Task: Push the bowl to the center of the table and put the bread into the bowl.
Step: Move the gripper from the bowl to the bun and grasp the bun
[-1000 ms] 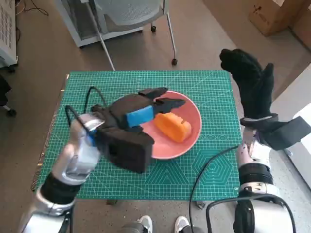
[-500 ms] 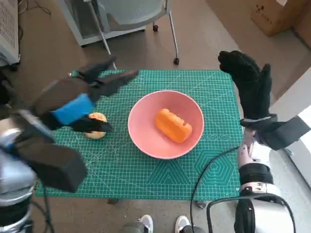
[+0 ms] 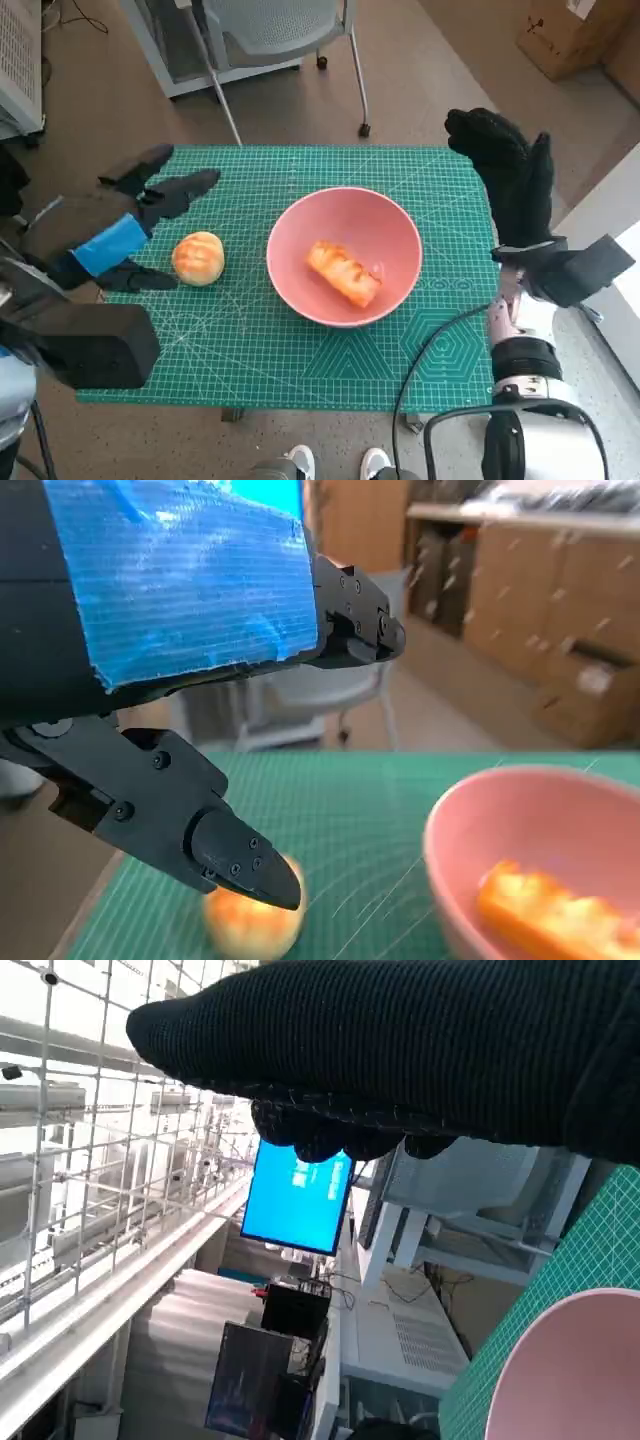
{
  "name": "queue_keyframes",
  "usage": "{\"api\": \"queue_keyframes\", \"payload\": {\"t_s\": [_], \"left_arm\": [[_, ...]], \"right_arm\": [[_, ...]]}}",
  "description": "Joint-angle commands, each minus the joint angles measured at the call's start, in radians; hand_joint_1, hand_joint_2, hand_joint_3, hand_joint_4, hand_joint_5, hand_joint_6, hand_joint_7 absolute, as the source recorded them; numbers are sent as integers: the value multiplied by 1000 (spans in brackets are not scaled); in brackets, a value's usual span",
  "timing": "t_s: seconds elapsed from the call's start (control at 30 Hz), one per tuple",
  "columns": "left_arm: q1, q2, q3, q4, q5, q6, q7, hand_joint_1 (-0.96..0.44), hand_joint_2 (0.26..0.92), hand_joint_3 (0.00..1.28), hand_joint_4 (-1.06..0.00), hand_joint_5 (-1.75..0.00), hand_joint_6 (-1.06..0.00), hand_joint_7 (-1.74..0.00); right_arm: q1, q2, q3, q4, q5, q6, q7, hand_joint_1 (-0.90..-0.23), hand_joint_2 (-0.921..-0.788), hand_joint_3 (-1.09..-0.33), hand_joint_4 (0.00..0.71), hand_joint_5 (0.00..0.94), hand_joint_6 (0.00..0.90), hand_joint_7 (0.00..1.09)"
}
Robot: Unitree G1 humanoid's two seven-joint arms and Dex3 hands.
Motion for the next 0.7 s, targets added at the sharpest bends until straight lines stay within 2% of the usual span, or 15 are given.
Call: {"api": "queue_keyframes", "payload": {"t_s": [0.03, 0.3, 0.7], "left_arm": [[7, 8, -32, 33, 14, 14, 1, -143, 681, 4, -70, -2, -301, -5], [-19, 4, -102, 155, 32, -17, 20, -158, 688, 5, -64, 0, -284, 0], [-142, -33, -238, 406, 85, -35, 43, -149, 702, 8, -49, 0, -252, 0]], "right_arm": [[-2, 7, -4, 18, 2, 29, 6, -671, -921, -705, 184, 4, 312, 6], [-12, 2, -8, 25, 3, 40, 19, -662, -921, -699, 179, 0, 315, 6], [-11, -19, -15, 27, -1, 28, 19, -642, -921, -705, 176, 0, 318, 5]]}}
